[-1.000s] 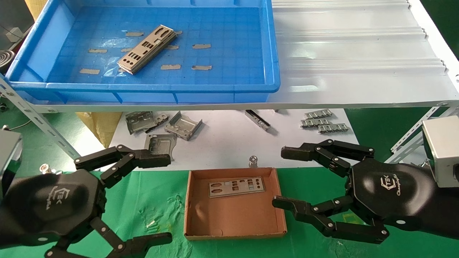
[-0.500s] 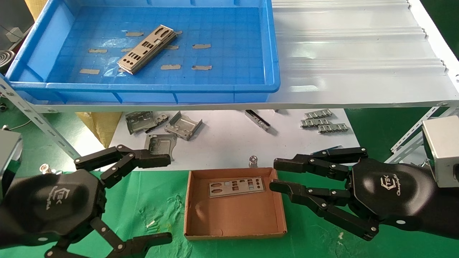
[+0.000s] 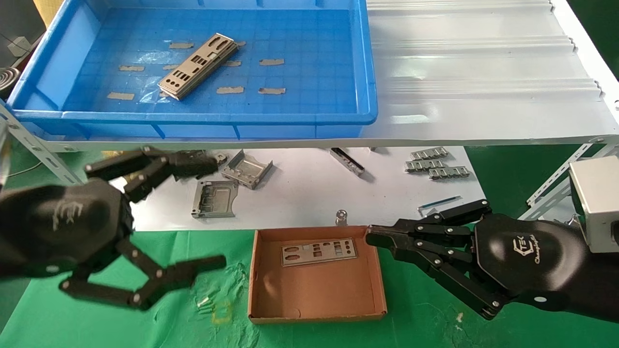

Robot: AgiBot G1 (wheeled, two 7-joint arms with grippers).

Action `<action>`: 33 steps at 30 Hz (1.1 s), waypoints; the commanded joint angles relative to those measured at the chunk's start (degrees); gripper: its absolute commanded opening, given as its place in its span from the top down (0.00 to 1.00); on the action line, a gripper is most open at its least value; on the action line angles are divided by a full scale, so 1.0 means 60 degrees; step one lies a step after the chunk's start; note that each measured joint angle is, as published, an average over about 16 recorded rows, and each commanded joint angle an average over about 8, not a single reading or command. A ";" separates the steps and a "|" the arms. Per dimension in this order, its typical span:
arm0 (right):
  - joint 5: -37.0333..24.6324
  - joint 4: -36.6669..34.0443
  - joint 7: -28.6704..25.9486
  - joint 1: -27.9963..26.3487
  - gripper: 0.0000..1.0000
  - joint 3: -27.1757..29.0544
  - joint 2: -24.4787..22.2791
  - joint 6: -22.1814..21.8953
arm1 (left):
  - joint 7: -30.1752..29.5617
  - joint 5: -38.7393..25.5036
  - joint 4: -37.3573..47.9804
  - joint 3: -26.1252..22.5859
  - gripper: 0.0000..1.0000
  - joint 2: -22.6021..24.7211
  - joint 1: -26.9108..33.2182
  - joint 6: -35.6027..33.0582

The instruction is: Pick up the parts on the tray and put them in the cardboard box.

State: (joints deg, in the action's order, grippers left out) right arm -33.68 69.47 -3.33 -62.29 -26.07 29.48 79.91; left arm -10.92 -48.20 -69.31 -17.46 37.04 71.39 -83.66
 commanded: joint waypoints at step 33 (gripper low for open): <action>0.0000 0.0000 0.0000 0.0000 1.00 0.0000 0.0000 0.0000 | 0.0678 -0.4888 1.0135 -0.2059 0.00 0.4950 0.7102 0.4423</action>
State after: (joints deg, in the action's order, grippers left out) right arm -33.68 69.47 -3.33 -62.29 -26.07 29.48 79.91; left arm -6.77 -77.32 -9.55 -29.79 66.38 113.46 -58.22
